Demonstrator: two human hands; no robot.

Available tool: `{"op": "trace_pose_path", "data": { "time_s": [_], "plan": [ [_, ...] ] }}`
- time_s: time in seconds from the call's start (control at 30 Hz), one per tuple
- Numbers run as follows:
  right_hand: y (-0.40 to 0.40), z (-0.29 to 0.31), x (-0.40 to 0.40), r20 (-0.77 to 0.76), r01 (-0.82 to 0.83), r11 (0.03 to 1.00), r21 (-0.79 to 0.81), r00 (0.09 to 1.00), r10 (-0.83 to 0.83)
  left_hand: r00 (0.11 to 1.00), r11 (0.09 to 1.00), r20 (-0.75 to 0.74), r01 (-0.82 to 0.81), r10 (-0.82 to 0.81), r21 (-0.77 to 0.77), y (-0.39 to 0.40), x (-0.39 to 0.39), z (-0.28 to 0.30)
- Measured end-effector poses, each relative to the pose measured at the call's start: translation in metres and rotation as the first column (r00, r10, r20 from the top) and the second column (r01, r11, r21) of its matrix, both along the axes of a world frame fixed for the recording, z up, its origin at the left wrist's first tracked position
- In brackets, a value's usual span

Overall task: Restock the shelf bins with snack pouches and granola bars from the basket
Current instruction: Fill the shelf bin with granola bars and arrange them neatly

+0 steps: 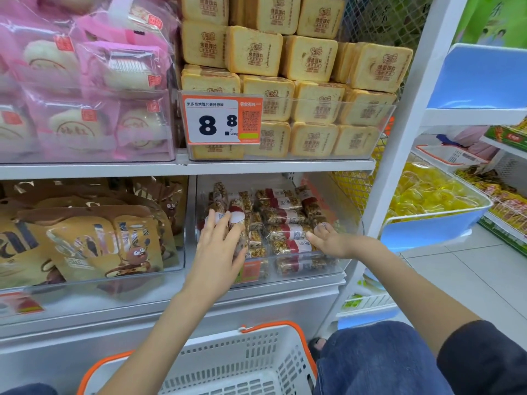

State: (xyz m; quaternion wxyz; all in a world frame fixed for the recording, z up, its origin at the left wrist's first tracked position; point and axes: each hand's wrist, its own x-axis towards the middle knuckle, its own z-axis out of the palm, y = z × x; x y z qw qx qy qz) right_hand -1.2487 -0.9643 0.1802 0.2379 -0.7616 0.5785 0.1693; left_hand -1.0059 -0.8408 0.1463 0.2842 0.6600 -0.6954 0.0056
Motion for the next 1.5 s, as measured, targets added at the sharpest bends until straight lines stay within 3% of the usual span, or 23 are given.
{"op": "trace_pose_path", "data": {
  "time_s": [0.23, 0.27, 0.33, 0.4, 0.5, 0.67, 0.77, 0.83, 0.93, 1.0, 1.07, 1.13, 1.2, 1.3, 1.4, 1.5],
  "plan": [
    [0.001, 0.029, 0.013, 0.001, 0.057, 0.991, 0.117, 0.998, -0.057, 0.993, 0.997, -0.113, -0.021, 0.028, 0.068, -0.003, -0.007, 0.008],
    [0.001, 0.034, 0.014, 0.036, 0.031, 0.998, 0.055, 0.999, -0.033, 0.990, 0.997, -0.132, -0.035, 0.044, 0.070, -0.004, -0.007, 0.010],
    [0.006, 0.041, 0.023, 0.167, 0.007, 0.968, -0.249, 0.985, 0.036, 0.980, 0.997, -0.186, -0.060, 0.068, 0.050, -0.004, -0.006, 0.013],
    [0.021, 0.044, 0.044, 0.394, 0.047, 0.910, -0.413, 0.910, 0.131, 0.969, 0.998, -0.240, -0.063, 0.062, 0.003, -0.004, -0.007, 0.011],
    [0.047, 0.036, 0.085, 0.640, 0.038, 0.978, -0.207, 0.761, 0.106, 0.941, 0.994, -0.337, -0.065, 0.032, -0.087, -0.001, -0.008, 0.009],
    [0.057, 0.012, 0.113, 0.829, 0.137, 0.981, 0.140, 0.525, -0.192, 0.863, 0.983, -0.504, -0.087, -0.007, -0.163, 0.003, -0.012, 0.017],
    [0.051, 0.013, 0.103, 0.872, 0.181, 0.928, 0.326, 0.321, -0.369, 0.863, 0.989, -0.493, 0.048, -0.112, -0.141, -0.003, -0.023, 0.019],
    [0.041, 0.017, 0.091, 0.882, 0.237, 0.899, 0.367, 0.218, -0.418, 0.861, 0.985, -0.478, 0.156, -0.175, -0.079, -0.009, -0.037, 0.022],
    [0.017, 0.021, 0.068, 0.916, 0.410, 0.890, 0.198, 0.245, -0.316, 0.838, 0.943, -0.488, 0.322, -0.244, 0.083, -0.021, -0.051, 0.028],
    [0.001, 0.018, 0.048, 0.919, 0.505, 0.863, 0.010, 0.335, -0.207, 0.849, 0.931, -0.470, 0.339, -0.242, 0.133, -0.027, -0.049, 0.033],
    [-0.012, 0.007, 0.029, 0.802, 0.467, 0.839, -0.280, 0.595, -0.063, 0.927, 0.977, -0.358, 0.167, -0.110, 0.132, -0.034, -0.037, 0.036],
    [-0.021, -0.009, 0.021, 0.541, 0.293, 0.824, -0.486, 0.841, 0.020, 0.969, 0.982, -0.221, -0.075, 0.114, 0.176, -0.046, -0.016, 0.037],
    [-0.019, -0.016, 0.024, 0.345, 0.164, 0.832, -0.531, 0.938, 0.035, 0.949, 0.921, -0.137, -0.229, 0.283, 0.314, -0.067, 0.006, 0.031],
    [-0.014, -0.019, 0.031, 0.286, 0.107, 0.769, -0.630, 0.953, 0.102, 0.923, 0.856, -0.071, -0.318, 0.377, 0.408, -0.102, 0.019, 0.025],
    [-0.013, -0.023, 0.025, 0.404, 0.152, 0.764, -0.627, 0.902, 0.152, 0.886, 0.814, -0.054, -0.396, 0.460, 0.425, -0.127, 0.019, 0.031],
    [-0.017, -0.026, 0.014, 0.534, 0.227, 0.794, -0.564, 0.834, 0.141, 0.892, 0.831, -0.164, -0.307, 0.421, 0.463, -0.140, 0.026, 0.032]
  ]
}}
